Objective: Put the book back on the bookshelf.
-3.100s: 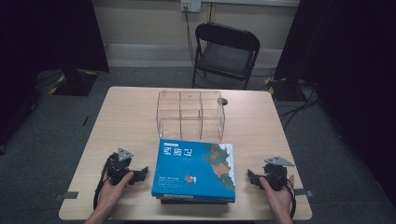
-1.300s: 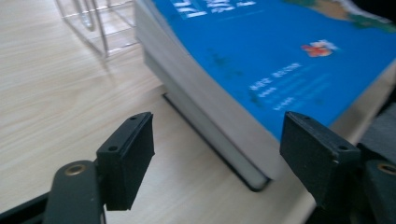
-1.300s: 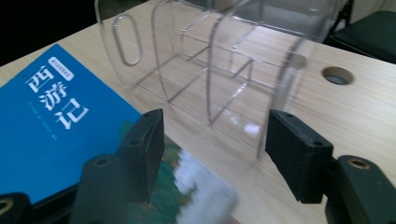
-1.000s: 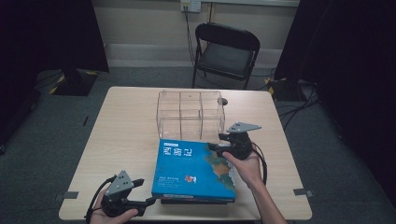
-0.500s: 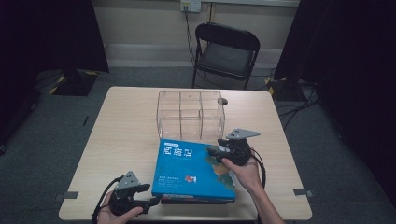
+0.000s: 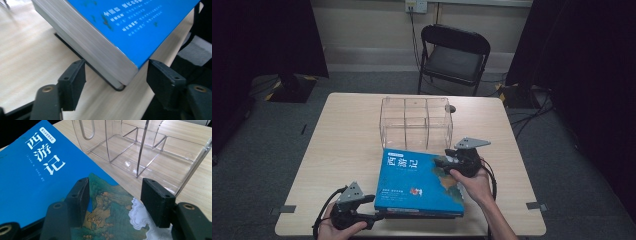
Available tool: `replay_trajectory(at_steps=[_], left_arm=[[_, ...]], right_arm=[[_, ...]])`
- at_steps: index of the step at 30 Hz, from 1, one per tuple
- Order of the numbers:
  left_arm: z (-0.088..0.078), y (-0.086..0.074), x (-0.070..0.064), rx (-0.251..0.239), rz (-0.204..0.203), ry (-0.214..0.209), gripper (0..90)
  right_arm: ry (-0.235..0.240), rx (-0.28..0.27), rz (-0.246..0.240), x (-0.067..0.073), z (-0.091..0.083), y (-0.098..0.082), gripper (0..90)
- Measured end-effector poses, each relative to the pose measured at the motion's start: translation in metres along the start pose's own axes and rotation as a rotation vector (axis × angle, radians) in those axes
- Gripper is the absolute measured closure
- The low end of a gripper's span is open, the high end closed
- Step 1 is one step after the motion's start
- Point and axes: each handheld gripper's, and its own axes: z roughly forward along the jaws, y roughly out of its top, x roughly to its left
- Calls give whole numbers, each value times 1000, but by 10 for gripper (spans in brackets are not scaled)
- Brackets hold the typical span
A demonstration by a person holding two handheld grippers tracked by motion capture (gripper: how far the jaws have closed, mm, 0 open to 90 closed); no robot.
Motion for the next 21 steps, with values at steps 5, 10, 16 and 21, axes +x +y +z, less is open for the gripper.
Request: replay_trajectory(at_steps=[5, 10, 16, 21], left_arm=[[-2, 2, 8, -12, -31, 42, 357], [-4, 6, 18, -57, -67, 44, 363], [-4, 10, 25, -56, -78, 78, 353], [-2, 17, 32, -57, -90, 103, 355]], right_arm=[[6, 13, -1, -2, -4, -2, 413], [25, 1, 20, -4, -13, -10, 423], [30, 28, 17, -1, -22, -13, 424], [41, 44, 14, 1, -30, -17, 439]])
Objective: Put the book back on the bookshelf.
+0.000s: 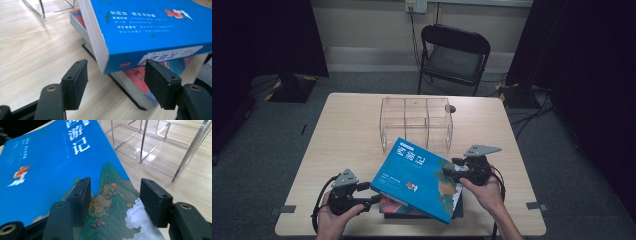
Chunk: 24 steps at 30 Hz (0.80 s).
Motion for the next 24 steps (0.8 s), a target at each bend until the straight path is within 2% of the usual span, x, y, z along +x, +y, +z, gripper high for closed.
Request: replay_trajectory(at_steps=[4, 9, 10, 11, 12, 13, 15, 16, 17, 18, 19, 20, 22, 23, 24], left_arm=[[5, 5, 8, -23, -23, 21, 386], [12, 12, 18, -26, -37, 28, 402], [14, 14, 21, -30, -54, 24, 402], [14, 14, 21, -30, -54, 24, 404], [16, 15, 24, -27, -68, 14, 407], [17, 16, 25, -27, -74, 12, 407], [17, 17, 25, -29, -68, 17, 407], [16, 17, 21, -40, -71, 1, 407], [16, 17, 19, -31, -59, 3, 404], [16, 17, 14, -9, -32, 34, 404], [17, 16, 10, -1, -20, 36, 404], [19, 16, 8, 4, -21, 17, 405], [20, 16, 7, 12, -22, 21, 402], [20, 16, 10, 17, -34, 9, 388], [20, 15, 10, 7, -38, 25, 390]], right_arm=[[21, 1, 4, 3, -10, -8, 459], [17, -10, 5, 11, -22, -19, 462], [23, -3, 7, 13, -24, -20, 462], [23, -3, 7, 13, -24, -20, 462], [31, 31, -14, 17, -29, -20, 469], [29, 35, -19, 19, -30, -20, 474], [28, 38, -18, 19, -31, -20, 481], [28, 39, -21, 19, -31, -19, 510], [36, 31, -12, 14, -30, -17, 571], [43, 24, -8, 11, -28, -15, 594], [43, 24, -8, 11, -28, -15, 594], [46, 17, -5, 9, -24, -11, 595], [53, 18, -9, 4, -14, -3, 579], [47, 13, -4, 1, -9, 1, 570], [51, 12, -3, -1, -4, 5, 569]])
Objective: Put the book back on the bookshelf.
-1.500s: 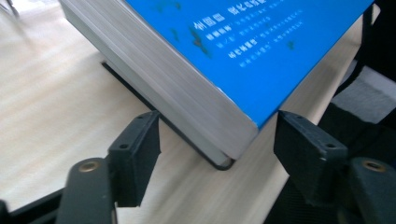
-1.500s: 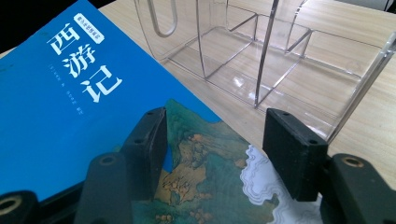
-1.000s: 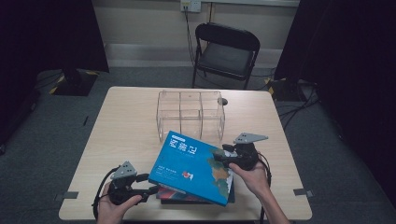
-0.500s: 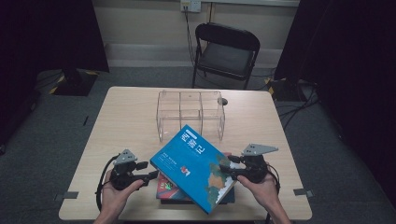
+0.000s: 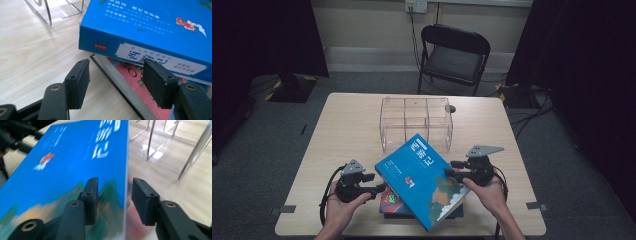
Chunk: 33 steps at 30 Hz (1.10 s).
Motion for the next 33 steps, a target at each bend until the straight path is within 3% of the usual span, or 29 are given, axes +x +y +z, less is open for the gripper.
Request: replay_trajectory(at_steps=[2, 4, 5, 9, 11, 13, 14, 20, 26, 33], left_arm=[[0, 0, 2, -1, 7, 30, 414], [1, 0, 5, 1, -24, 7, 407], [1, 0, 5, -2, -20, 12, 407], [5, 5, 6, -6, 11, 35, 423], [9, 8, 7, -13, 48, 56, 423], [13, 11, 10, -22, 28, 39, 448], [16, 14, 12, -22, 45, 39, 447], [30, 27, 13, -21, 40, 48, 496], [41, 39, 13, -5, 56, 63, 527], [49, 45, 15, -6, 28, 57, 514]], right_arm=[[19, -6, 12, -5, 8, 5, 561], [59, -3, 34, -8, 14, 7, 576], [87, 5, 47, -7, 16, 7, 553], [65, 6, 46, -2, 13, 3, 548], [50, 7, 40, 2, 8, -1, 546], [53, -5, 42, 6, 0, -9, 549], [59, -15, 53, 6, -2, -13, 550], [52, -54, 70, 15, -13, -28, 553], [51, -62, 75, 23, -21, -36, 554], [40, -80, 80, 30, -25, -43, 554]])
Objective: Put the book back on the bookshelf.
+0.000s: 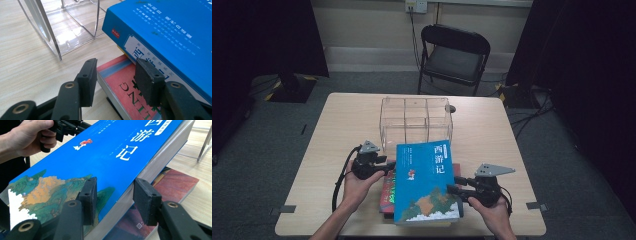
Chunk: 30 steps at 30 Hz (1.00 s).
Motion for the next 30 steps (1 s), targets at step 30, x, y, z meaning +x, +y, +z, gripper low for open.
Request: replay_trajectory(at_steps=[30], left_arm=[[-19, -5, -7, -60, -62, -63, 438]], right_arm=[[-99, -61, 35, -13, 17, 14, 509]])
